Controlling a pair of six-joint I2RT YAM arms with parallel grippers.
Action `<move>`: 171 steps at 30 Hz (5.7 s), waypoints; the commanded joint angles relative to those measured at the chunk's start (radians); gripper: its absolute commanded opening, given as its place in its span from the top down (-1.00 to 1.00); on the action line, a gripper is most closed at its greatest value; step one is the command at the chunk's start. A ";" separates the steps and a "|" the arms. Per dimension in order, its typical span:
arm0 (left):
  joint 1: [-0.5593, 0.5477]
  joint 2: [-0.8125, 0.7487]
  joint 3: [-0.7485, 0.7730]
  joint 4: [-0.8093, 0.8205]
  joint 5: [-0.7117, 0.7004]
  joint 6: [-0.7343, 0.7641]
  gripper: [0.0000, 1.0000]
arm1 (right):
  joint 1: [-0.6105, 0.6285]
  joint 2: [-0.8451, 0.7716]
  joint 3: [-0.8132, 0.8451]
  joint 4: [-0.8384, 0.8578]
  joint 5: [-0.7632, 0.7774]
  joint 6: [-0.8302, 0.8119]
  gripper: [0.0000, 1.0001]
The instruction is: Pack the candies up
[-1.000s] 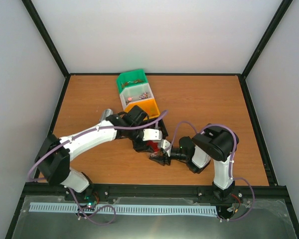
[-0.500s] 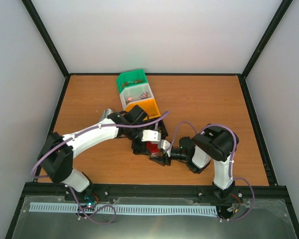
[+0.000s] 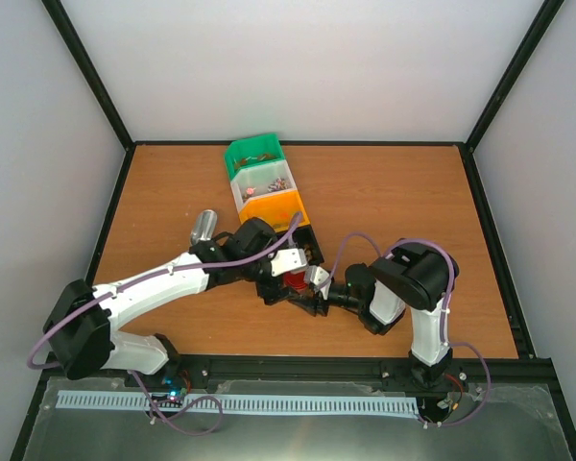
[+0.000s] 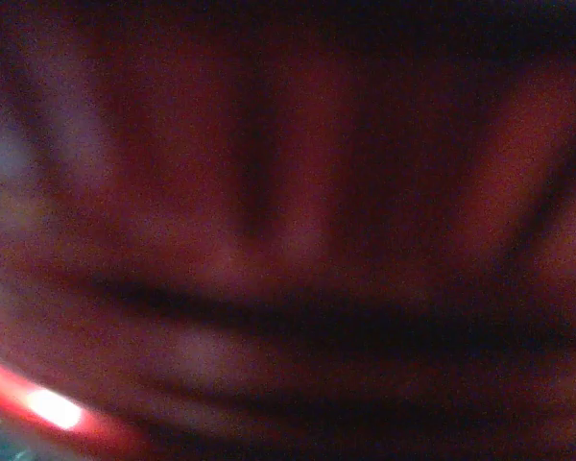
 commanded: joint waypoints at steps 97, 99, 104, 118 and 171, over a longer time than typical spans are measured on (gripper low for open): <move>0.064 0.293 0.343 -0.328 0.153 0.604 -0.31 | 0.007 -0.065 -0.026 0.055 -0.041 -0.016 -0.03; 0.067 0.259 0.309 -0.265 0.137 0.514 -0.42 | 0.007 -0.062 -0.024 0.056 -0.035 -0.009 -0.03; 0.061 0.132 0.158 -0.110 0.054 0.252 -0.66 | 0.007 -0.051 -0.017 0.058 0.006 0.002 -0.03; -0.030 0.053 0.019 0.076 -0.087 -0.123 -0.71 | 0.007 -0.041 -0.006 0.058 0.068 0.028 -0.02; 0.001 0.123 0.095 0.088 0.000 -0.020 -0.70 | 0.008 -0.042 -0.002 0.050 0.039 0.019 0.00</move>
